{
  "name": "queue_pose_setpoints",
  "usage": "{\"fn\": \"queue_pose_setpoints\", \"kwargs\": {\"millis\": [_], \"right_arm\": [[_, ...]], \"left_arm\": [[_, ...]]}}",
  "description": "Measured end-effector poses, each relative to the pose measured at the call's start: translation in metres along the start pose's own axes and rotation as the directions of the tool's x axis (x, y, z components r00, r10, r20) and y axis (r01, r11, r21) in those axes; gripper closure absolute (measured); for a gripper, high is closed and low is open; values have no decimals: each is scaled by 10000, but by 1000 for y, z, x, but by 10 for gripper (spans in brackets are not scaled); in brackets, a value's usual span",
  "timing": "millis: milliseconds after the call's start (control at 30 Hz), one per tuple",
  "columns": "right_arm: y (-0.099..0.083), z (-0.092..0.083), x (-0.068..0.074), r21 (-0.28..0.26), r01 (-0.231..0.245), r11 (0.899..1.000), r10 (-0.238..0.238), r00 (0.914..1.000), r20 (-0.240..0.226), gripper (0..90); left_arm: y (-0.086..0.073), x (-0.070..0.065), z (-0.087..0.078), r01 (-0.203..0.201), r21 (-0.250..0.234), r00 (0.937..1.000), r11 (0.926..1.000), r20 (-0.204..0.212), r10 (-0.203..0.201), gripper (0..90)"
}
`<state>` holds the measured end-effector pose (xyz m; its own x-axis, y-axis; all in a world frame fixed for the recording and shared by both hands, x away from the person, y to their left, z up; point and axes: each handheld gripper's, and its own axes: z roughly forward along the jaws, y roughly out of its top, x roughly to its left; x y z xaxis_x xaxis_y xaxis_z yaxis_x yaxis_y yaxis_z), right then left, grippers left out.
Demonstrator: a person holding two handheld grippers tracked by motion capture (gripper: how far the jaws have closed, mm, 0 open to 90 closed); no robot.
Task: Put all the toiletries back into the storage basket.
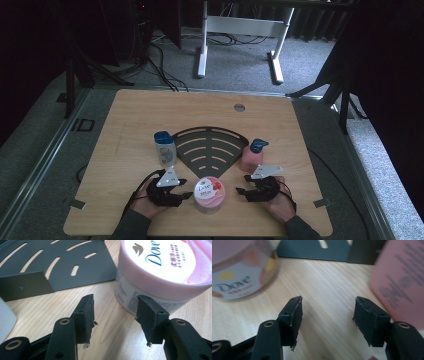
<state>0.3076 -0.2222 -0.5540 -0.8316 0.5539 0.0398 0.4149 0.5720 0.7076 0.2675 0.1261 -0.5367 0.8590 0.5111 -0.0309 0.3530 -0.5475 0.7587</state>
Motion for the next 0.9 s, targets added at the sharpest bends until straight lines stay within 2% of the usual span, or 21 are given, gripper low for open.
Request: {"fn": "queue_pose_setpoints", "kwargs": {"millis": [167,333,633,900], "right_arm": [[4,5,9,12,440,9990,-439,9979,-474,382],[8,7,18,-98,892,9960,-897,9917,-917,379],[11,3,24,-523,1070,9929,-1135,9830,-1444,368],[14,2,31,-842,1383,9868,-1534,9648,-2135,337]], "left_arm": [[1,-1,-1,38,38,10000,10000,17,-38,485],[0,-2,-2,2,41,9999,10000,154,-3,481],[-4,-10,-5,-72,46,9985,10000,551,70,466],[-2,-18,-2,-326,48,9940,9995,1045,319,440]]}}
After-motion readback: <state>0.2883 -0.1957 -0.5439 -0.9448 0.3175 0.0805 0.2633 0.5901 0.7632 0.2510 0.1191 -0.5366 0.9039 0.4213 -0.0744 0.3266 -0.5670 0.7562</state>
